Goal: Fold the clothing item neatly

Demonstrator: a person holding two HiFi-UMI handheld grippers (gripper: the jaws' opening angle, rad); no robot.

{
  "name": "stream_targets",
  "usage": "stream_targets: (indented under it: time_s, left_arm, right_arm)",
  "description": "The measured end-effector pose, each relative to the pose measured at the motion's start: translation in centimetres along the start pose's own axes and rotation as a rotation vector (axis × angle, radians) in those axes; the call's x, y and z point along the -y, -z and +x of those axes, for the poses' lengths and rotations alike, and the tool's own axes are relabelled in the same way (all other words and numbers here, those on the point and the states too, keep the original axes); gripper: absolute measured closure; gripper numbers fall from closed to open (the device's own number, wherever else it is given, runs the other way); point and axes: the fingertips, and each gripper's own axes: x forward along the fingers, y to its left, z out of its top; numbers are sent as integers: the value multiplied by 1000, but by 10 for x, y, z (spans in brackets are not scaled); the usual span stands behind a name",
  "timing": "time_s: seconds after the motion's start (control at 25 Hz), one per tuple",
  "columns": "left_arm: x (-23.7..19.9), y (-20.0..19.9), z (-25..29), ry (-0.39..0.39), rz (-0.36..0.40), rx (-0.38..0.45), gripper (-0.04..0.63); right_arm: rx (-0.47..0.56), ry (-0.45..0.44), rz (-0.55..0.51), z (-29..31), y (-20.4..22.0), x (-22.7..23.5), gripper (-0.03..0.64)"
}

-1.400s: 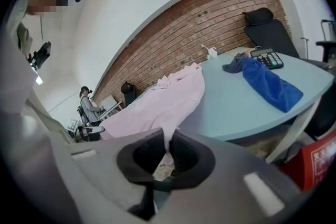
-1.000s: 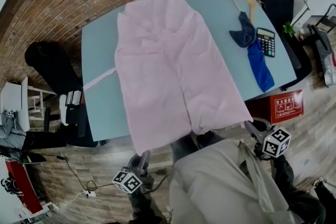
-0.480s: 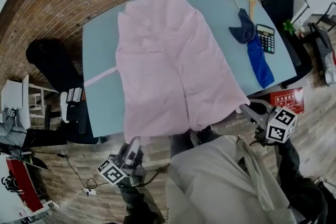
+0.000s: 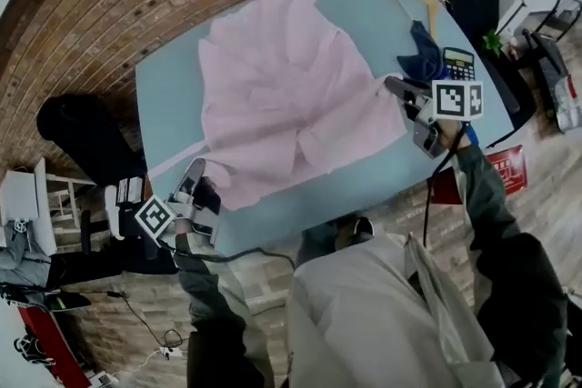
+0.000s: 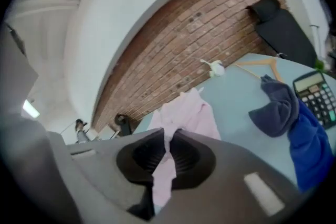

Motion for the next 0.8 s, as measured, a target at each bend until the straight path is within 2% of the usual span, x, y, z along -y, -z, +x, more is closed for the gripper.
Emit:
stream_targets:
  time_s: [0.04, 0.08, 0.12, 0.16, 0.2, 0.24, 0.32, 0.4, 0.44, 0.48, 0.52, 0.6, 0.64, 0.72, 0.8]
  left_arm:
    - [-18, -7, 13, -39, -66, -2, 548]
    - [-35, -7, 23, -68, -131, -21, 502]
    - [-48, 1, 28, -82, -180, -62, 374]
    - [-56, 15, 29, -86, -201, -120, 314]
    - [-61, 32, 26, -89, -187, -190, 313]
    - [-64, 50, 20, -96, -141, -266, 313]
    - [-72, 80, 4, -159, 21, -414, 313]
    - [-90, 96, -17, -305, 208, -503, 313]
    - [-102, 100, -27, -387, 278, -510, 311]
    - [-112, 103, -38, -455, 316, -500, 298]
    - [-120, 108, -48, -500, 318, -484, 270]
    - [-129, 119, -59, -538, 259, -445, 213]
    - [-132, 121, -61, -550, 237, -421, 215]
    - [-132, 120, -59, -566, 226, -389, 222]
    - [-126, 117, -53, -549, 221, -362, 227]
  right_arm:
    - [-27, 89, 48, 13, 2, 25, 592]
    - [-74, 173, 75, 23, 11, 46, 527]
    - [-128, 239, 86, 29, 25, 61, 514]
    - [-172, 275, 91, 29, 41, 68, 514]
    - [-197, 285, 99, 25, 58, 67, 514]
    - [-205, 283, 110, 19, 73, 61, 514]
    - [-214, 287, 131, 7, 105, 48, 514]
    - [-245, 323, 138, -2, 141, 40, 514]
    - [-259, 351, 143, -6, 158, 39, 514]
    - [-264, 379, 158, -10, 173, 40, 514]
    - [-257, 404, 188, -14, 184, 43, 514]
    - [-226, 445, 254, -18, 195, 52, 474]
    - [-215, 464, 266, -18, 195, 56, 445]
    - [-198, 484, 279, -13, 193, 62, 440]
    - [-184, 490, 312, -4, 188, 65, 440]
